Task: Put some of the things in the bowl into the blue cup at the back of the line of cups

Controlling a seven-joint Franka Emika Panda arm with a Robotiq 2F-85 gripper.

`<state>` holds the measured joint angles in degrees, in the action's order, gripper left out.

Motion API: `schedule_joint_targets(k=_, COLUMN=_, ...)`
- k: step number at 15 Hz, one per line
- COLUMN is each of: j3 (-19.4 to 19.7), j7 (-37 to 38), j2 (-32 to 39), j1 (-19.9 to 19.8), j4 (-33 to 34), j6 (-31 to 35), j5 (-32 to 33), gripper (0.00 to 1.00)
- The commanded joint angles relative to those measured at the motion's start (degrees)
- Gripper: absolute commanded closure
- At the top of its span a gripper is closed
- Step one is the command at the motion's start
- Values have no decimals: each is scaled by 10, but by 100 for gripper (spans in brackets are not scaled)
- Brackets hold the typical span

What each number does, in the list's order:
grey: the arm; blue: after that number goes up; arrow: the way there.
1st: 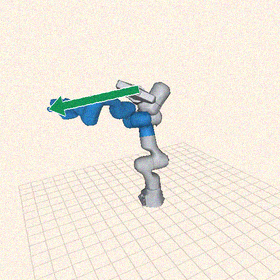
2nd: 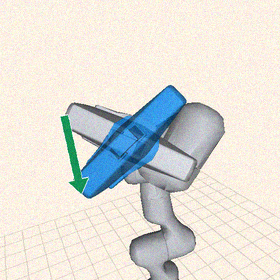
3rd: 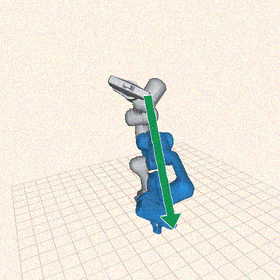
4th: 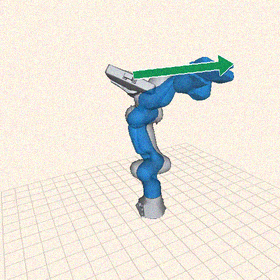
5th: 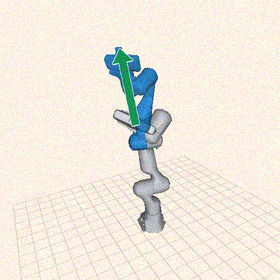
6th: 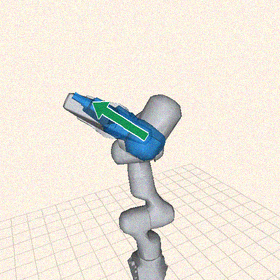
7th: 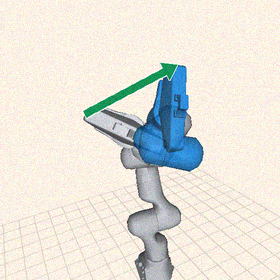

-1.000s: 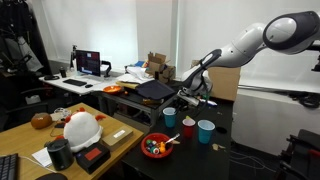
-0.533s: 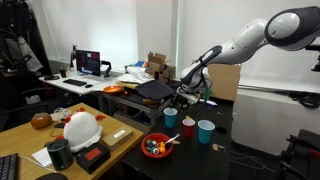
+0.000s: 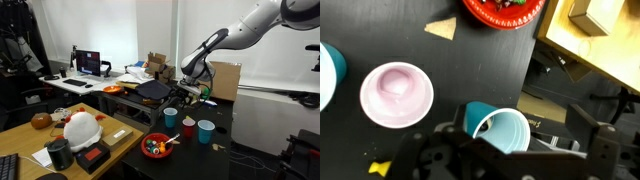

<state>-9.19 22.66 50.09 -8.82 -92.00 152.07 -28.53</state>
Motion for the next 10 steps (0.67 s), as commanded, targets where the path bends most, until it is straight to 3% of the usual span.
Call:
schedule_joint_targets(k=1, j3=4, j7=-35, j2=-65, j1=19, j4=-68, j6=-70, j5=10, gripper=0)
schedule_joint_targets(k=5, j3=14, j7=-47, j2=-66, j1=63, j4=-60, j6=-137, j5=41, gripper=0)
schedule_joint_targets(k=10, j3=22, j7=-37, j2=-23, j1=113, j4=-25, j6=-147, j5=69, gripper=0)
